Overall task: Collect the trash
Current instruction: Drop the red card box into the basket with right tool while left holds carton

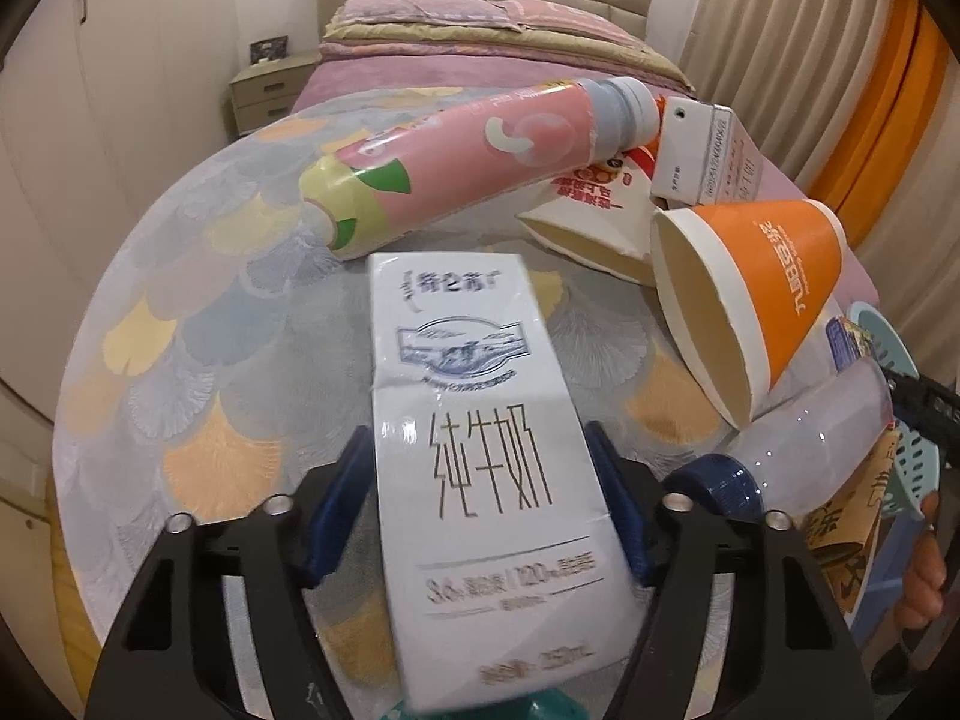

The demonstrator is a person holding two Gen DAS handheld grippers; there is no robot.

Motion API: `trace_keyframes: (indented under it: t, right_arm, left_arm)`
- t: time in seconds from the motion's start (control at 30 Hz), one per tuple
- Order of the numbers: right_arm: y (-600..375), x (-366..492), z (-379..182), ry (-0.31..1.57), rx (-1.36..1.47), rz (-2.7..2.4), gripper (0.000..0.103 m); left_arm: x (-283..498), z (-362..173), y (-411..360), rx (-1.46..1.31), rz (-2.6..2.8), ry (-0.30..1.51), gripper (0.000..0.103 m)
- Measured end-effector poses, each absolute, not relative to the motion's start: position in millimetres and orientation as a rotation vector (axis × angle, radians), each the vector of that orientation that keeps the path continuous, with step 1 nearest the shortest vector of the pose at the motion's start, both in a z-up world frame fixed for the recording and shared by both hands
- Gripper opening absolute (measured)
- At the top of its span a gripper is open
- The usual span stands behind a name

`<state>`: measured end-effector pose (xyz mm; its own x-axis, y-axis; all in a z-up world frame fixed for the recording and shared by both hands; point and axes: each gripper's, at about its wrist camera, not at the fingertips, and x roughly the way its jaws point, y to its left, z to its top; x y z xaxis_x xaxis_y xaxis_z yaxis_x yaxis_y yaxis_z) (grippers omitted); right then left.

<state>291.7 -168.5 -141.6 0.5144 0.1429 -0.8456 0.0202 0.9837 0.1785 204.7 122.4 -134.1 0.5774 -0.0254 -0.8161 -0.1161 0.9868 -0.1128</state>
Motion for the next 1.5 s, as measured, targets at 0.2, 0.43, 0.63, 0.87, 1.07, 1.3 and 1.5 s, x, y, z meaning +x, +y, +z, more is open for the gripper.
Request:
trace_keyframes:
  t: [0.2, 0.43, 0.63, 0.87, 1.07, 1.3, 1.5]
  right_arm:
    - [-159, 292, -136, 0.988, 0.089, 0.031, 0.058]
    - [-180, 273, -92, 0.861, 0.106, 0.018, 0.058]
    - [-226, 254, -61, 0.777, 0.134, -0.071, 0.058]
    - [-292, 244, -56, 0.761, 0.189, -0.192, 0.058]
    - [-333, 247, -76, 0.811, 0.217, -0.27, 0.058]
    - [-367, 252, -118, 0.923, 0.255, -0.31, 0.058]
    - [-373, 252, -142, 1.005, 0.24, -0.316, 0.058]
  left_arm:
    - [192, -115, 125, -0.205, 0.022, 0.873, 0.056]
    - [175, -67, 104, -0.193, -0.043, 0.754, 0.056]
    - [178, -34, 39, -0.14, -0.177, 0.691, 0.056]
    - [200, -22, -62, -0.065, -0.361, 0.681, 0.056]
    - [231, -36, -130, -0.061, -0.494, 0.74, 0.056]
    - [262, -73, -196, -0.045, -0.56, 0.848, 0.056]
    - [277, -105, -222, -0.015, -0.556, 0.917, 0.056]
